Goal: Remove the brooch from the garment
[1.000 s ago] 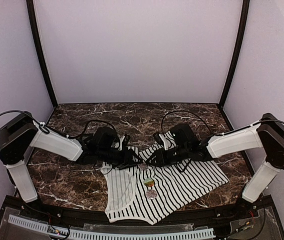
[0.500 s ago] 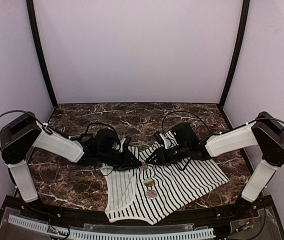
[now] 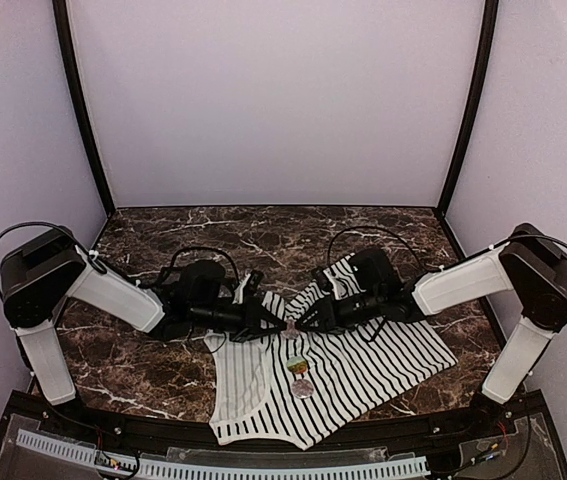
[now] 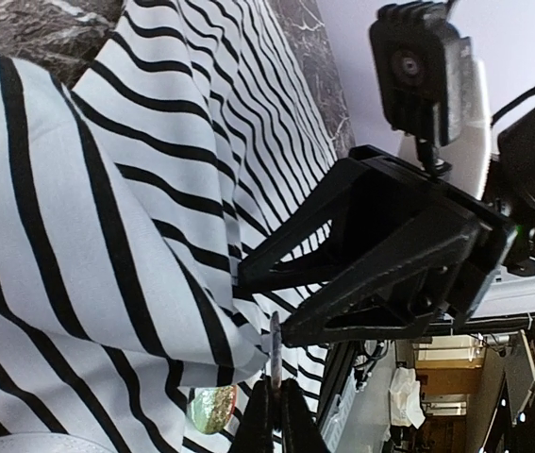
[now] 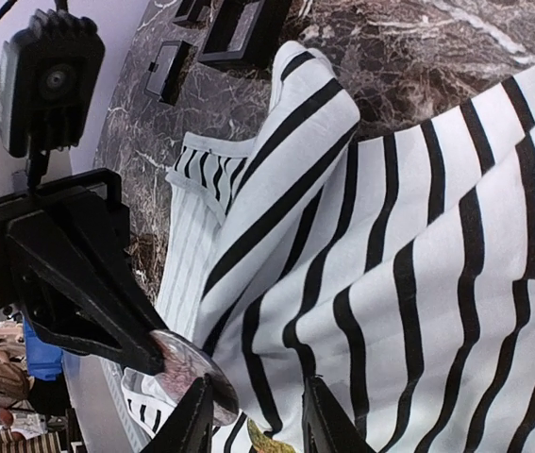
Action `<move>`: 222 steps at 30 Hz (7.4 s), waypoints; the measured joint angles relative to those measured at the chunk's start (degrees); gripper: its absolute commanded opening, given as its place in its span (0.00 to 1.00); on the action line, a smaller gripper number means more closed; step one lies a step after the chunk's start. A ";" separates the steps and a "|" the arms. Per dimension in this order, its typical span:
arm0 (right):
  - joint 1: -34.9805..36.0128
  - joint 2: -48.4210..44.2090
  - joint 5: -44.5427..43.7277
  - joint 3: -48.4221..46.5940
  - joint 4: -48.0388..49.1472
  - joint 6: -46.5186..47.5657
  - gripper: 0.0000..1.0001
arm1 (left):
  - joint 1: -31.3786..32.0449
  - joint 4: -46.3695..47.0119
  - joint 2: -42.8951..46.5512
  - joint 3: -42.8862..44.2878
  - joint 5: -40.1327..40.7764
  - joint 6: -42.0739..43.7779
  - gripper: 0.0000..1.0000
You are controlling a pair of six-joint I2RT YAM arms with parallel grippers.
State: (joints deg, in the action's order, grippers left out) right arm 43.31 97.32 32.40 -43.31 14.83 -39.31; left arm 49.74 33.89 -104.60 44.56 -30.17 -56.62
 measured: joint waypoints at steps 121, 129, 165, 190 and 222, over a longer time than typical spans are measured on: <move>-1.20 -28.28 -6.67 12.04 -3.26 -5.57 0.73 | 16.06 -15.58 10.95 4.55 37.90 43.89 0.01; -0.13 -32.22 -1.49 17.70 10.82 -1.38 0.84 | 14.67 -11.65 14.01 1.64 32.26 36.61 0.01; 2.12 -16.57 6.64 14.99 26.21 0.52 0.09 | 14.64 -3.39 17.51 -0.50 27.71 30.80 0.01; 2.19 -24.59 2.01 6.75 -0.15 11.89 0.00 | 12.02 -14.51 21.33 0.85 27.39 30.86 0.90; 6.25 -22.03 -2.71 -5.27 -22.38 21.68 0.00 | 1.79 -47.34 10.99 23.54 -7.78 48.43 0.40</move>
State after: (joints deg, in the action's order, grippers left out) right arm 49.56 75.29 29.69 -48.58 -7.55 -17.63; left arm 51.53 -13.45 -93.60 68.10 -37.95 -8.19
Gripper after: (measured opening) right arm 0.008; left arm 0.416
